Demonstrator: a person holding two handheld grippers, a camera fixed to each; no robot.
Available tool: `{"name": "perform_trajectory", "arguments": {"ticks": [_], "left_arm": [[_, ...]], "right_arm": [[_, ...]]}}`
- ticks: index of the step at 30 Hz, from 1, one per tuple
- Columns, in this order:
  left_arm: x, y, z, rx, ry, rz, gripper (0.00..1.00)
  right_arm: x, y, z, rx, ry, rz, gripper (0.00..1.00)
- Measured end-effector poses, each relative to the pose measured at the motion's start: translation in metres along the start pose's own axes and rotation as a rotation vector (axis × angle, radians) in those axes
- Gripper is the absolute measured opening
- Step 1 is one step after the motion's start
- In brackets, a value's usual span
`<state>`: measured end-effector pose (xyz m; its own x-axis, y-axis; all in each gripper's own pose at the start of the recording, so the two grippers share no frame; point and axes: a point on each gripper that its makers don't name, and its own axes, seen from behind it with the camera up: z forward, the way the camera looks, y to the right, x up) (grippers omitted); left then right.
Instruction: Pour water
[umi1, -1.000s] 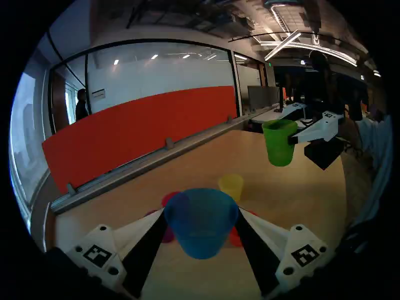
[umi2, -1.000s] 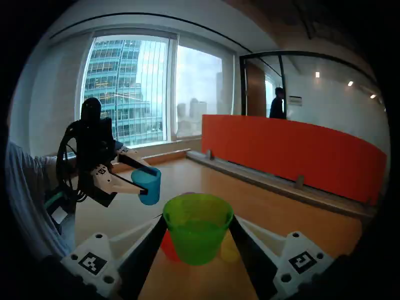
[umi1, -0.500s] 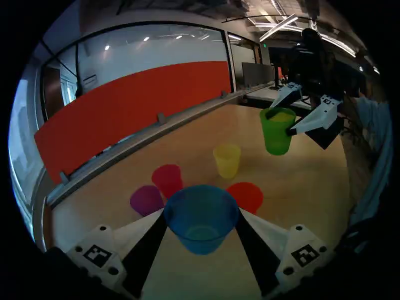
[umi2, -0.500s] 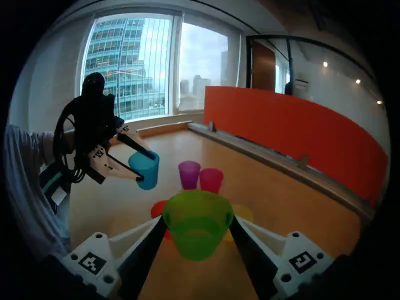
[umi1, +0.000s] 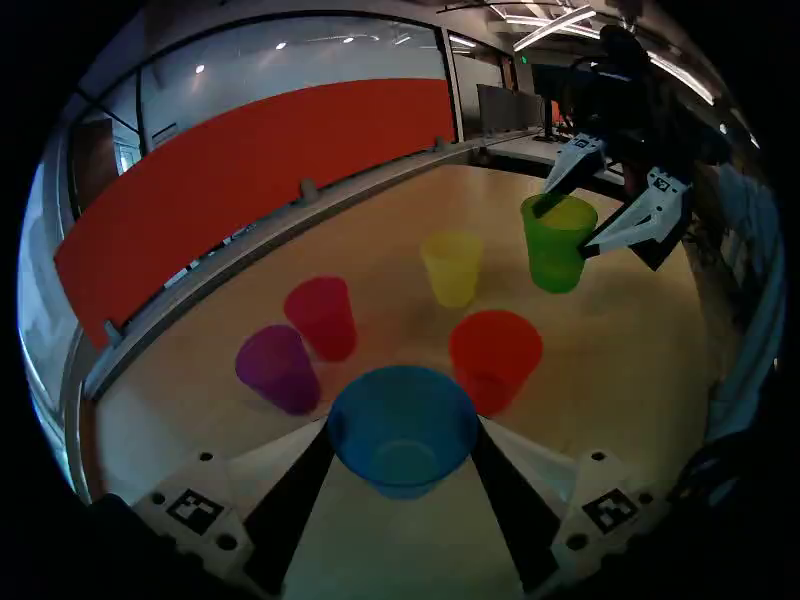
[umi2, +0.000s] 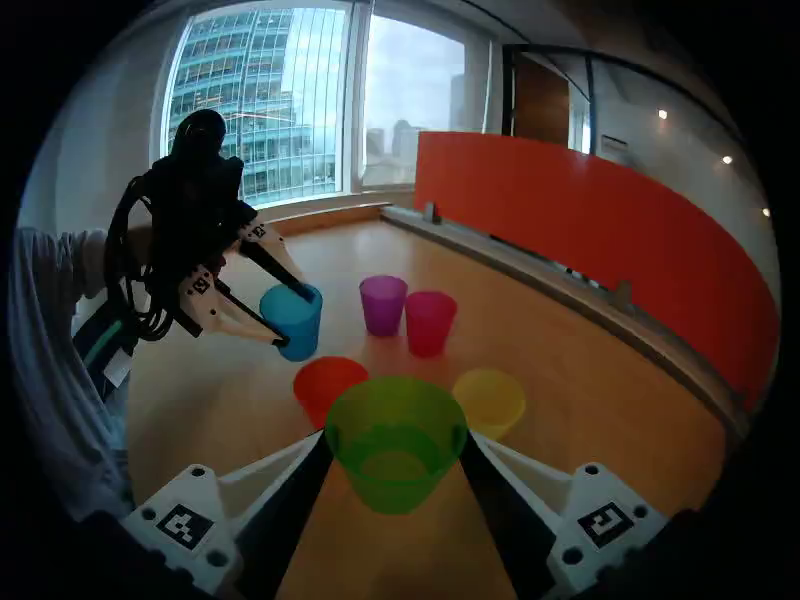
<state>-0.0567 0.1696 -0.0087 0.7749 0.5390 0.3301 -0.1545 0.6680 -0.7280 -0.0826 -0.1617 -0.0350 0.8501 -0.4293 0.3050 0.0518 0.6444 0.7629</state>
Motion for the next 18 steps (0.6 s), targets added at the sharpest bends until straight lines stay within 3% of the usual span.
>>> {"name": "perform_trajectory", "arguments": {"ticks": [8, 18], "left_arm": [[-0.016, 0.0, 0.015, -0.012, -0.043, -0.002, 0.89], [-0.027, 0.001, 0.02, -0.027, -0.067, 0.001, 0.89]], "right_arm": [[-0.015, -0.001, 0.01, -0.003, -0.037, -0.007, 0.91], [-0.027, -0.001, 0.018, -0.009, -0.055, 0.003, 0.91]]}}
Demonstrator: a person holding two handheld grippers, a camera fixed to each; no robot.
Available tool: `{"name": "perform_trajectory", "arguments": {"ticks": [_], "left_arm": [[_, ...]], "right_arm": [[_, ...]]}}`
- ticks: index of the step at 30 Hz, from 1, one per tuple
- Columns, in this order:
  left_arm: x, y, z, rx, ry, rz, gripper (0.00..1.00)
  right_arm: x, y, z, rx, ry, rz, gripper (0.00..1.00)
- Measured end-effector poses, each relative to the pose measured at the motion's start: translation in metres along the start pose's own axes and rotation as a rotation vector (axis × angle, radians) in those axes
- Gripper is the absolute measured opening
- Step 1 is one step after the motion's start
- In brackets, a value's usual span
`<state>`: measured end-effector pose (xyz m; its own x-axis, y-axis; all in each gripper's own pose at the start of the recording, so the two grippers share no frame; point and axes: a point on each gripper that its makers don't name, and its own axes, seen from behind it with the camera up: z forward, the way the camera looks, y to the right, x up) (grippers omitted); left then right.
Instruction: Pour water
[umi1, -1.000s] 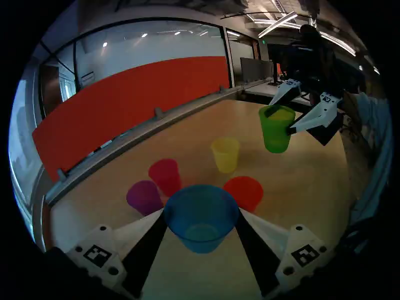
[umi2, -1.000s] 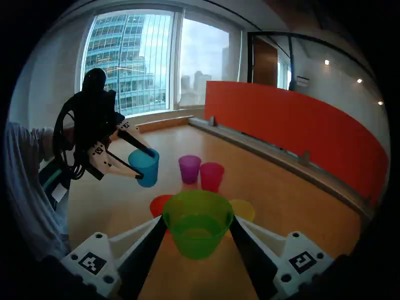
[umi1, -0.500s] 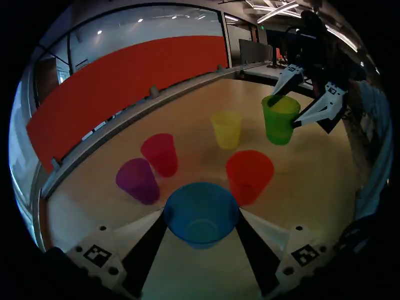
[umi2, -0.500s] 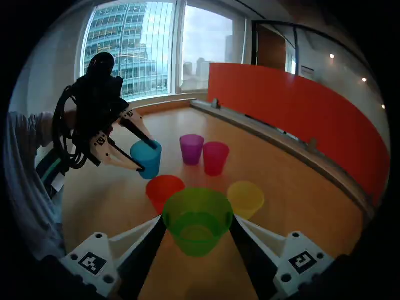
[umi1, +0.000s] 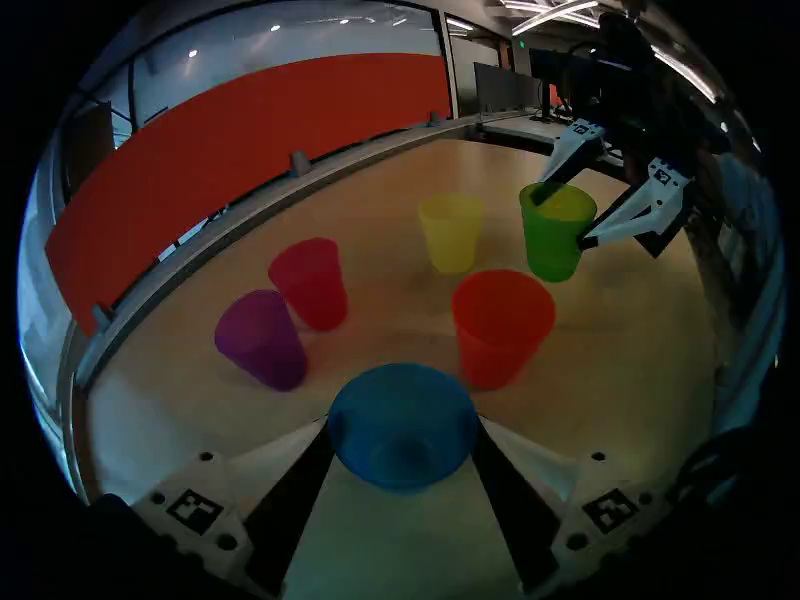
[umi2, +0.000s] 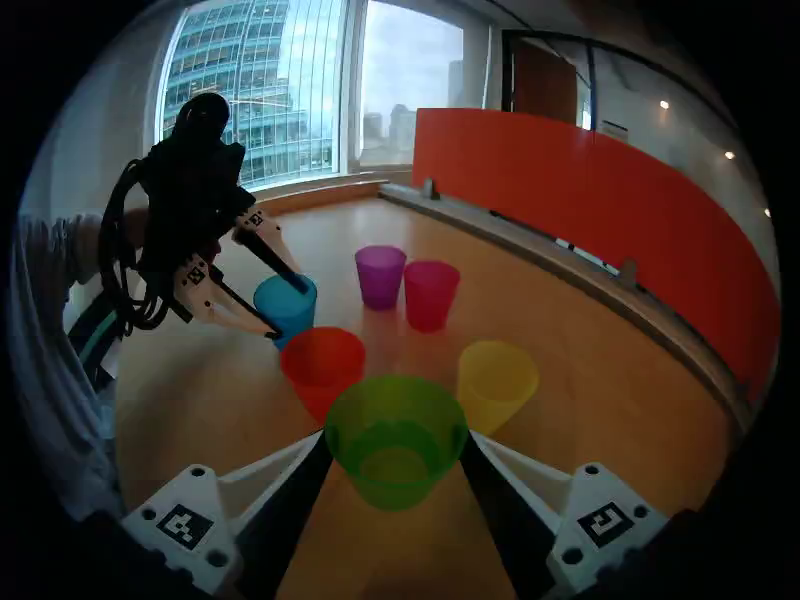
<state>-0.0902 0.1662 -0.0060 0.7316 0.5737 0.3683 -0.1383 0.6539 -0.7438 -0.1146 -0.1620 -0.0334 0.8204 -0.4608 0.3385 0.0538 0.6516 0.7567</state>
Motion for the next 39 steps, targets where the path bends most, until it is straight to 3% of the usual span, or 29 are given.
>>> {"name": "perform_trajectory", "arguments": {"ticks": [17, 23, 39], "left_arm": [[-0.022, 0.002, -0.001, -0.019, -0.039, -0.034, 0.9], [-0.027, 0.001, -0.005, -0.02, -0.056, -0.051, 1.0], [-0.039, -0.002, -0.028, 0.007, -0.07, -0.015, 1.0]], "right_arm": [[-0.01, -0.002, 0.009, -0.021, -0.011, -0.007, 0.91], [-0.011, -0.001, 0.012, -0.028, -0.01, -0.001, 0.91], [-0.029, -0.002, 0.021, -0.036, -0.025, 0.011, 0.91]]}}
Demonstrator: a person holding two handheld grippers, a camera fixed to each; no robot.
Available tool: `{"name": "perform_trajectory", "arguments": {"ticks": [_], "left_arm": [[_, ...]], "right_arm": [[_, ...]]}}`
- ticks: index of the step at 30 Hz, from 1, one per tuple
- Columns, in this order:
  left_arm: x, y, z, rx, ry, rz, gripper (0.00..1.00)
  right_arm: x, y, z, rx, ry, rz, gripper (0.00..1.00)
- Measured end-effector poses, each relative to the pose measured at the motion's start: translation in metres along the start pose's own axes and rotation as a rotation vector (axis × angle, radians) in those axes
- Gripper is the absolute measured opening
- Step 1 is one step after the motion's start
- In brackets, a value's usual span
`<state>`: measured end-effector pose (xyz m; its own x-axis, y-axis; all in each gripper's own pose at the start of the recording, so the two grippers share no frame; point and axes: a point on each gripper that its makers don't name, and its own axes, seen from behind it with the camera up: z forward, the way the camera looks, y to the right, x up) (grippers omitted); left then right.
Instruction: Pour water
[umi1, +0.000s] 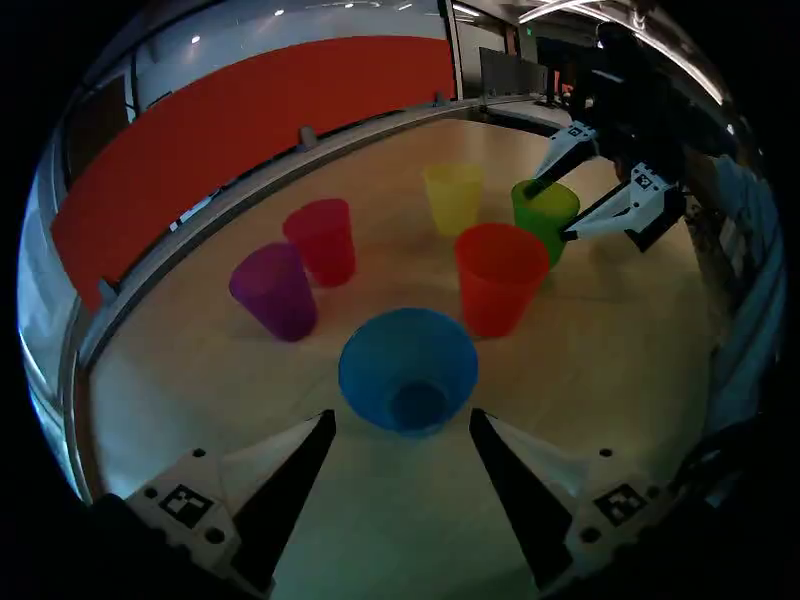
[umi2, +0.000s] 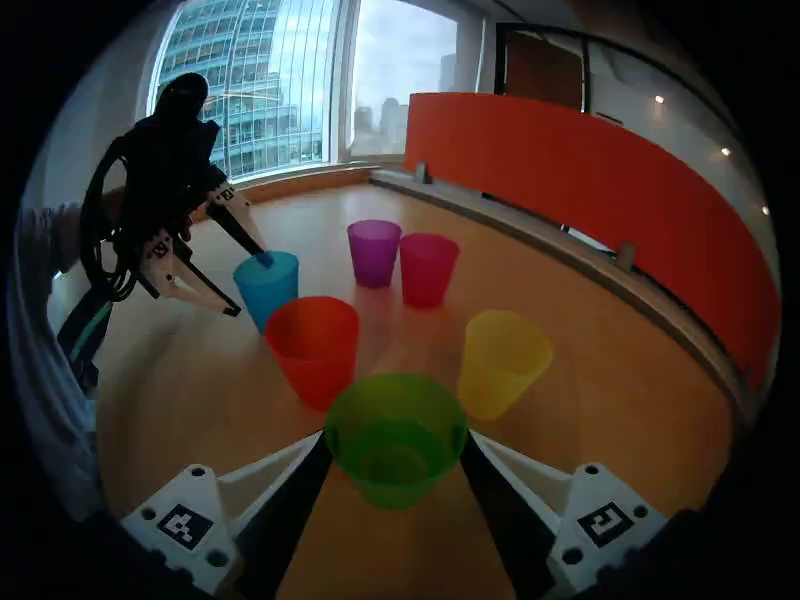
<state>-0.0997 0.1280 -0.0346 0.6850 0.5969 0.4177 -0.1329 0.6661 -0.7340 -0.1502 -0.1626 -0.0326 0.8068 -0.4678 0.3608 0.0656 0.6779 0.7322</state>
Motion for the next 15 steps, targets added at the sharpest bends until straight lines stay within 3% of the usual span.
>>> {"name": "perform_trajectory", "arguments": {"ticks": [15], "left_arm": [[-0.003, -0.0029, -0.0103, 0.02, 0.002, 0.0, 1.0]], "right_arm": [[-0.0107, 0.0002, -0.0034, -0.006, -0.009, 0.004, 0.93]]}}
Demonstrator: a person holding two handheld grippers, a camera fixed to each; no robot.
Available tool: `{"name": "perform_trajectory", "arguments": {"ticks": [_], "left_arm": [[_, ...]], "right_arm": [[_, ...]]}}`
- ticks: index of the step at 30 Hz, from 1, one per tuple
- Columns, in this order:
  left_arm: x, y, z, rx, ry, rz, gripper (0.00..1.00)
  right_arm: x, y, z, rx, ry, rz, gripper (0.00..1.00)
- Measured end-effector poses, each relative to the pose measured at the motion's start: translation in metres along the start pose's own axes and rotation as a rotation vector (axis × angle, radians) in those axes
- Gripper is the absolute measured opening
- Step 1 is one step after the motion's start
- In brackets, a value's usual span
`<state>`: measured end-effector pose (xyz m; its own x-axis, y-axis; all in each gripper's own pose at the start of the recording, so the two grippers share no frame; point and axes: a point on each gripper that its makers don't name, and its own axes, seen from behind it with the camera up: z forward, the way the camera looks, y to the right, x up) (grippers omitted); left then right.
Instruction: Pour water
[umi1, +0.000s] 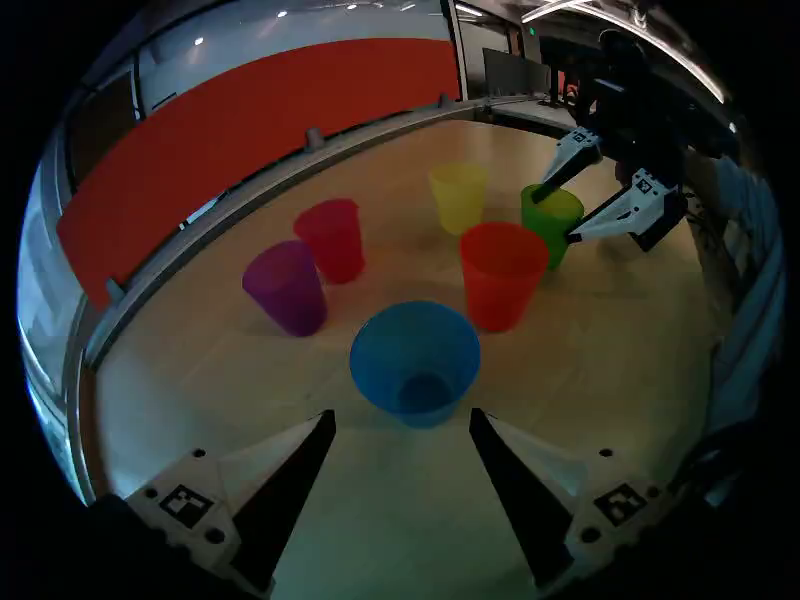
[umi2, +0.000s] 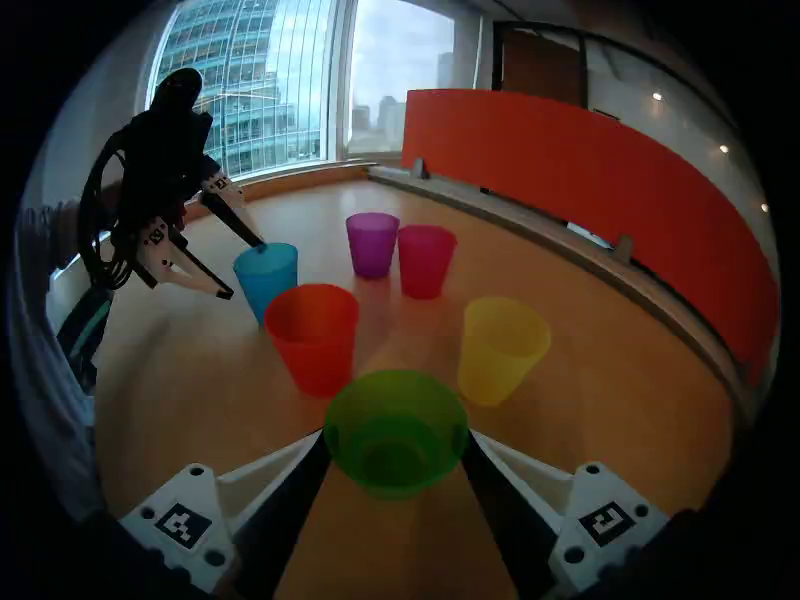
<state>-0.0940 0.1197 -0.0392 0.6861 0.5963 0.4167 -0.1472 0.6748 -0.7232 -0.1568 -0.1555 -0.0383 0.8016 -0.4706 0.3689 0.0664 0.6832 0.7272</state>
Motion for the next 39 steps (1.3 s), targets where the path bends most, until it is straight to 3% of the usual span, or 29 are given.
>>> {"name": "perform_trajectory", "arguments": {"ticks": [5, 12, 29, 39], "left_arm": [[0.001, 0.001, -0.002, -0.001, 0.006, -0.005, 1.0], [-0.002, -0.002, -0.01, 0.016, 0.017, -0.027, 1.0], [-0.013, -0.019, -0.042, 0.111, 0.095, -0.14, 1.0], [-0.009, -0.029, -0.06, 0.186, 0.166, -0.186, 1.0]], "right_arm": [[-0.003, -0.001, -0.001, -0.01, -0.007, -0.003, 0.99], [-0.007, 0.0, -0.011, -0.023, -0.013, 0.001, 0.99], [-0.02, 0.018, -0.069, -0.12, 0.011, 0.003, 0.99], [-0.006, 0.043, -0.093, -0.223, 0.099, 0.074, 0.99]]}}
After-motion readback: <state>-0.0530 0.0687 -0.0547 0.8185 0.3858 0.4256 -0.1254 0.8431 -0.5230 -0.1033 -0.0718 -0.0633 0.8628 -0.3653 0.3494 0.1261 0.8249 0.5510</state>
